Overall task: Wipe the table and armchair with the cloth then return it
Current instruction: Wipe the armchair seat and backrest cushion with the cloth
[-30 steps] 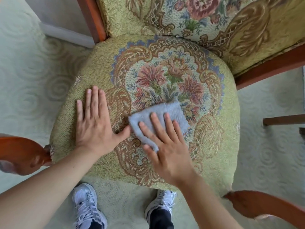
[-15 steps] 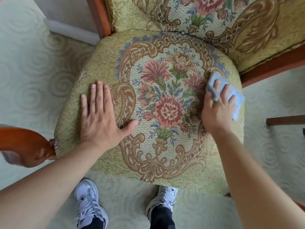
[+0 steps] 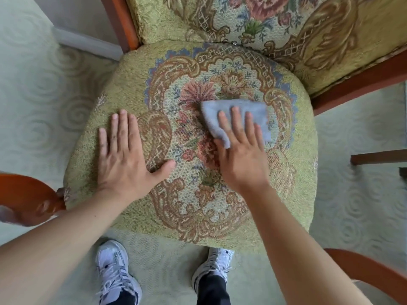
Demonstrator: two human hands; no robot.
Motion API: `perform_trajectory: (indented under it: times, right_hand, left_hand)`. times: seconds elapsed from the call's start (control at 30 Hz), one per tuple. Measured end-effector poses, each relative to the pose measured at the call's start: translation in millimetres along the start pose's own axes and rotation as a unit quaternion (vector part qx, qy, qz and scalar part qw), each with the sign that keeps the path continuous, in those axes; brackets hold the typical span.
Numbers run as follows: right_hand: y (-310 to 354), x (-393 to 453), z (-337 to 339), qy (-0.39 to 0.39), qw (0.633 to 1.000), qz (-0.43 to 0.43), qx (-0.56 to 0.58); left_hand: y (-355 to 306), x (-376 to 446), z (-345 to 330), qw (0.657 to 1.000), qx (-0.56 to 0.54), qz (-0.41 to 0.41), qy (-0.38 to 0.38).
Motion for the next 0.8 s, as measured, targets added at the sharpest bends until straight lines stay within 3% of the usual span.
perform_trajectory:
  times: [0.1,0.17,0.27,0.33,0.47,0.6,0.7,0.8]
  right_hand:
    - [-80,-3,15,-0.03,0.99,-0.129,0.053]
    - [-122,-7,15,-0.023,0.963,-0.25,0.093]
    - [-120,-13,10,-0.028,0.926,-0.356,0.122]
    - [-79,-10,8,-0.036,0.939,-0.322,0.115]
    - [52,-14,-10,0.004,0.995,-0.053,0.085]
    - [71,-16,-15,0.05,0.995,0.044,0.08]
    - [28,-10,-6,0.026,0.999,0.037,0.029]
    - [-48,2,12,-0.005,0.992,-0.11,0.064]
  left_hand:
    - [0,0,-1,1.0,0.005,0.0,0.01]
    - [-1,1,-1,1.0,0.006,0.002,0.009]
    - [-2,0,-1,1.0,0.007,0.006,0.012]
    - [-1,0,0,1.0,0.006,0.007,0.008]
    - [-4,1,3,1.0,-0.011,0.008,-0.007]
    - [-6,-3,5,0.999,-0.029,0.004,-0.016]
    - [-5,-6,4,1.0,-0.017,-0.002,-0.005]
    - [-5,-6,1,1.0,-0.015,0.0,0.006]
Point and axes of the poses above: each hand's wrist, its own x-axis towards the middle knuckle, its own z-axis out of the back of the hand, y = z × x, the point moved 10 cm from there along x, towards the middle knuckle, and after that the axes turned 12 degrees about -z, right-handed, at the moved point
